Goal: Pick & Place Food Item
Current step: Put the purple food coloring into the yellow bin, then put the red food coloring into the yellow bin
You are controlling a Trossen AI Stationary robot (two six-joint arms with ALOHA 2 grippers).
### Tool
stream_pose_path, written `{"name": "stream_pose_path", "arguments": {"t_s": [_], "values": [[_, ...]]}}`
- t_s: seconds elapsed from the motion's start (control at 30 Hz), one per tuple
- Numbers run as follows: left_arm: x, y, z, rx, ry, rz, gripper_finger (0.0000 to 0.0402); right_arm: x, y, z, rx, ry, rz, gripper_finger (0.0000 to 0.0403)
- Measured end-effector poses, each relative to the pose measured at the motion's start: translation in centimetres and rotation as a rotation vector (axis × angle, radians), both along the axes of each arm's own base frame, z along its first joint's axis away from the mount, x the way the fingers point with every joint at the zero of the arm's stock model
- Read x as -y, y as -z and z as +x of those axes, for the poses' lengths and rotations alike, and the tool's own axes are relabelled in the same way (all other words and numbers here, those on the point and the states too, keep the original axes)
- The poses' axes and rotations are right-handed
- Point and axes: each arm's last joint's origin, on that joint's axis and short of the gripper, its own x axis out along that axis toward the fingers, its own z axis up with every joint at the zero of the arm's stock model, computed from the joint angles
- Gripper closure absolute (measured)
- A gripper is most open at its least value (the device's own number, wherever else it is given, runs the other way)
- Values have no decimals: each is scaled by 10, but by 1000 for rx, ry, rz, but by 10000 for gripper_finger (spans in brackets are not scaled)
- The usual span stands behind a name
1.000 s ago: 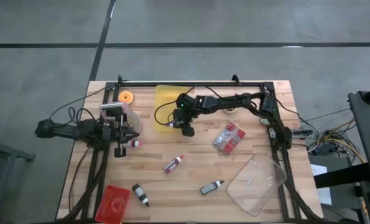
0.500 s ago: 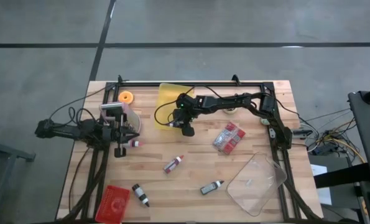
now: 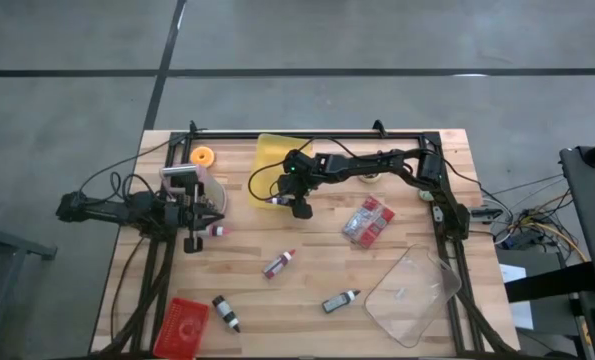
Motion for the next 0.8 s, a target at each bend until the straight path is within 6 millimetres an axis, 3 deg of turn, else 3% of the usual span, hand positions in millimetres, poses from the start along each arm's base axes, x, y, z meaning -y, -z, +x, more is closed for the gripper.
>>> {"name": "stream_pose_path", "arguments": {"t_s": [0.27, 0.8], "values": [[0, 0, 0, 1, 0, 0, 388, -1, 0, 1, 7, -4, 1, 182], [0, 0, 0, 0, 0, 0, 388, -1, 0, 1, 9, -7, -2, 181]]}}
